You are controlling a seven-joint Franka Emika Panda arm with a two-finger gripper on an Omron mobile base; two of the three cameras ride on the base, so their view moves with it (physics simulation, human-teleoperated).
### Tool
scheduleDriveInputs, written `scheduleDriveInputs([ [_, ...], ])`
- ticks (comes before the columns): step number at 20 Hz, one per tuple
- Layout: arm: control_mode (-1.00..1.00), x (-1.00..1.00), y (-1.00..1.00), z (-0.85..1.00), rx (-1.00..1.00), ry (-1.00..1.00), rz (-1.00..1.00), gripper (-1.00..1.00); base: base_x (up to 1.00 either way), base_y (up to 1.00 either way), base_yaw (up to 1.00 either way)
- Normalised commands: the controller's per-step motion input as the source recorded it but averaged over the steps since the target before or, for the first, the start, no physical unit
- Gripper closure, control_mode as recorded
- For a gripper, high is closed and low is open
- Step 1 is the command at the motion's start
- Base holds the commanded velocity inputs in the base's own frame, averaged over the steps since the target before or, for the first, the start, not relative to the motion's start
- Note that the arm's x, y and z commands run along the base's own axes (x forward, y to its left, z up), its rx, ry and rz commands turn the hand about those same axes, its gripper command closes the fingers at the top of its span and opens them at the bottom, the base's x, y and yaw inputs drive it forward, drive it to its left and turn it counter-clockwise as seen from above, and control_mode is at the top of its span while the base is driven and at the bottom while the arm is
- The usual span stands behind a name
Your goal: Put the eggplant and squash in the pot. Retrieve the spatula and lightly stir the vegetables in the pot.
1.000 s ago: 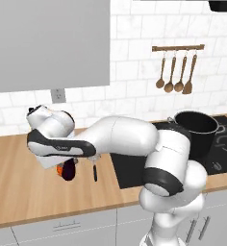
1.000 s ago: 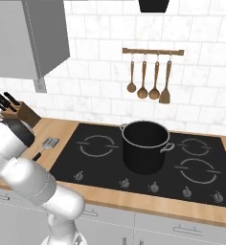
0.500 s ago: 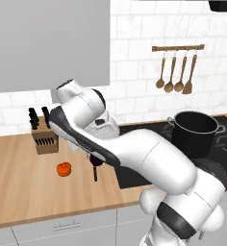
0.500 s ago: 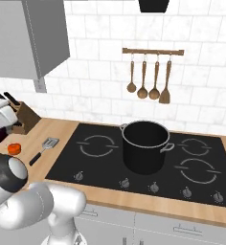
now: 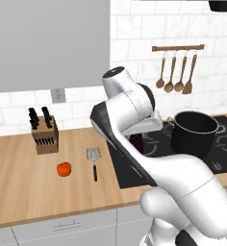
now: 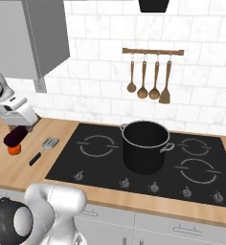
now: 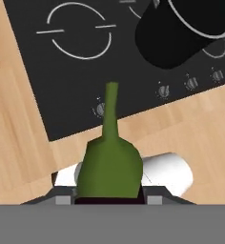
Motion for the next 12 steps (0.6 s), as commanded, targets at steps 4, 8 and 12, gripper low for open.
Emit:
scheduleDriveInputs([
  [4,-1.0,0.0,-1.0,0.29,0.0,-0.12,-0.05,1.0,0.0,0.0,0.0],
  [8,-1.0,0.02,-1.0,0.22,0.0,-0.09,-0.03,1.0,0.0,0.0,0.0],
  [12,-1.0,0.2,-1.0,0.17,0.0,-0.07,-0.01,1.0,0.0,0.0,0.0],
])
